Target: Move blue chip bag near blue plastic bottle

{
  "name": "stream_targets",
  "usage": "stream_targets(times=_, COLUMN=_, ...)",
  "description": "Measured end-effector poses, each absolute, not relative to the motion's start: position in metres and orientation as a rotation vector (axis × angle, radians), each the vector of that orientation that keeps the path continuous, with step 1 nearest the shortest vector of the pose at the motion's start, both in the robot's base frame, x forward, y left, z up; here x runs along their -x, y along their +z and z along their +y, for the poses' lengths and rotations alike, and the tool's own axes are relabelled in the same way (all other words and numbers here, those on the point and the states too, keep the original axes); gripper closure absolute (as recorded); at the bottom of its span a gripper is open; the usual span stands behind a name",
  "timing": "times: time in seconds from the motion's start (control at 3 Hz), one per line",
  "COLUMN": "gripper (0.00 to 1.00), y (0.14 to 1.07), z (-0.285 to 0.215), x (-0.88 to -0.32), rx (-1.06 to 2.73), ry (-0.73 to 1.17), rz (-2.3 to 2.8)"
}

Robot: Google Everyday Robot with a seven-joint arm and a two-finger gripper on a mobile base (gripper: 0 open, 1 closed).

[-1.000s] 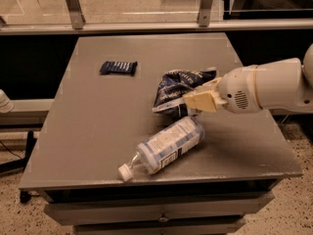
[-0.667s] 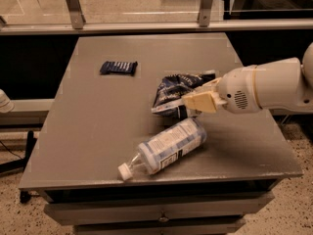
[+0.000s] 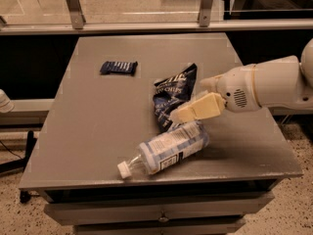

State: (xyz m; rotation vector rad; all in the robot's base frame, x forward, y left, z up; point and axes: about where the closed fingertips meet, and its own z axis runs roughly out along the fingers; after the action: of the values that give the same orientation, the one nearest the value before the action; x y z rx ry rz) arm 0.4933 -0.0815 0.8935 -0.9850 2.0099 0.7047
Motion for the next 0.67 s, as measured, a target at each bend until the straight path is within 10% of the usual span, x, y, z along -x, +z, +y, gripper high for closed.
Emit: stream_targets(times=0.67, gripper=0.00, y=0.898, z=-0.095, x=-0.500, rx=0.957, ry=0.677, rz=2.004)
